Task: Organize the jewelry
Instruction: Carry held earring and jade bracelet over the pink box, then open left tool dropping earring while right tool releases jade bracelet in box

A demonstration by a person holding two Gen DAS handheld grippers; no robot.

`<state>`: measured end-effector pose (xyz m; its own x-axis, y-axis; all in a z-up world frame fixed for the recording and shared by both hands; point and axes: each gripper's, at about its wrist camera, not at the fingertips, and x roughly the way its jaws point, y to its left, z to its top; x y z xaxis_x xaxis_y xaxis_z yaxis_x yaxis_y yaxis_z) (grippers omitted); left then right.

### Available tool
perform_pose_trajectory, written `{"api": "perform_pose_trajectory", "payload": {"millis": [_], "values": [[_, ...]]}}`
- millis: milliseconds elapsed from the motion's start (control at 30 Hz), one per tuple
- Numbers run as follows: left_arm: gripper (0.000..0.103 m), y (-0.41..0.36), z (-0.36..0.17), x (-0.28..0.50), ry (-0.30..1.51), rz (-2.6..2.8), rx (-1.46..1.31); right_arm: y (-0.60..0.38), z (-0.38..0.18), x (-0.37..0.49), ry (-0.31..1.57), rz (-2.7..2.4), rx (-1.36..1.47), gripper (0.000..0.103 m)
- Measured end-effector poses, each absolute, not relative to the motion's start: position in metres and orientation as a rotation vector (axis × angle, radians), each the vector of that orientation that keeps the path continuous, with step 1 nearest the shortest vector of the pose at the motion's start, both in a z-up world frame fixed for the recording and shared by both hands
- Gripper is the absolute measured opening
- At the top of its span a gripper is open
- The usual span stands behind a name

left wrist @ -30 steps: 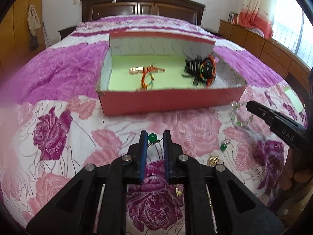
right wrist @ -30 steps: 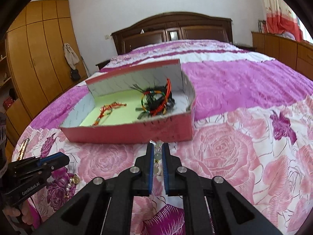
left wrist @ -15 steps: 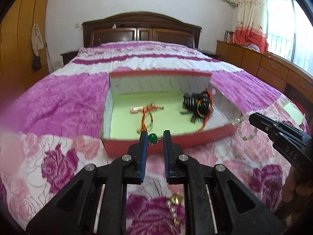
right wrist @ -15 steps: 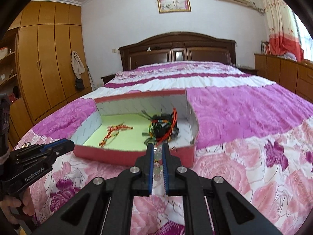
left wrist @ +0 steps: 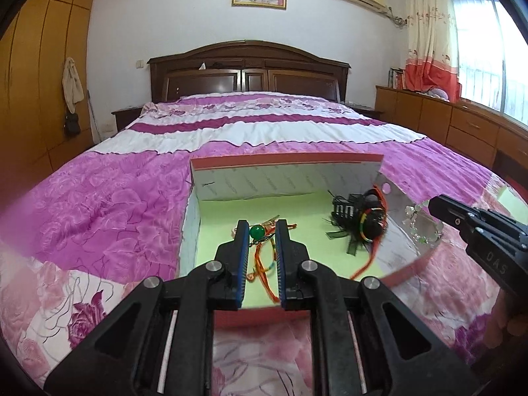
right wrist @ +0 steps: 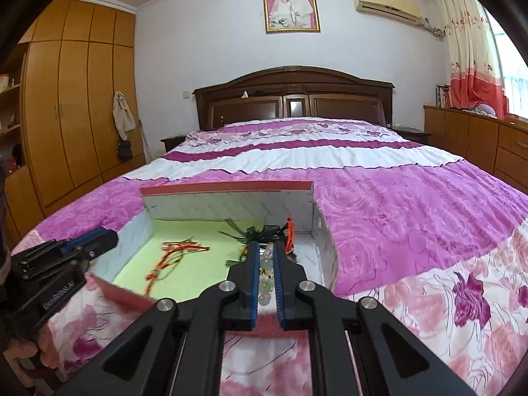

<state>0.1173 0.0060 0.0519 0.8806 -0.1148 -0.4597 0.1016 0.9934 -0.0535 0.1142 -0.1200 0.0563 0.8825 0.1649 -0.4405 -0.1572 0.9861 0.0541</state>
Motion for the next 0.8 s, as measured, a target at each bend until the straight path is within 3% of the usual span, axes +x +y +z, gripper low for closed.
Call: {"api": "perform_pose_trajectory", "payload": {"millis": [500, 600, 633, 800], "values": [[0.009, 0.002, 0.024, 0.146, 0.624, -0.090, -0.014, -0.130, 0.026, 0.145, 0.607, 0.168, 0.065, 0.010], [0.015, 0.001, 0.022, 0.146, 0.647, -0.098, -0.019, -0.130, 0.028, 0.144, 0.603, 0.166, 0.067, 0.021], [0.019, 0.001, 0.022, 0.146, 0.647, -0.098, -0.022, -0.130, 0.029, 0.143, 0.598, 0.168, 0.071, 0.029], [0.027, 0.003, 0.028, 0.140, 0.635, -0.096, -0.034, -0.134, 0.036, 0.135, 0.593, 0.183, 0.099, 0.031]]}}
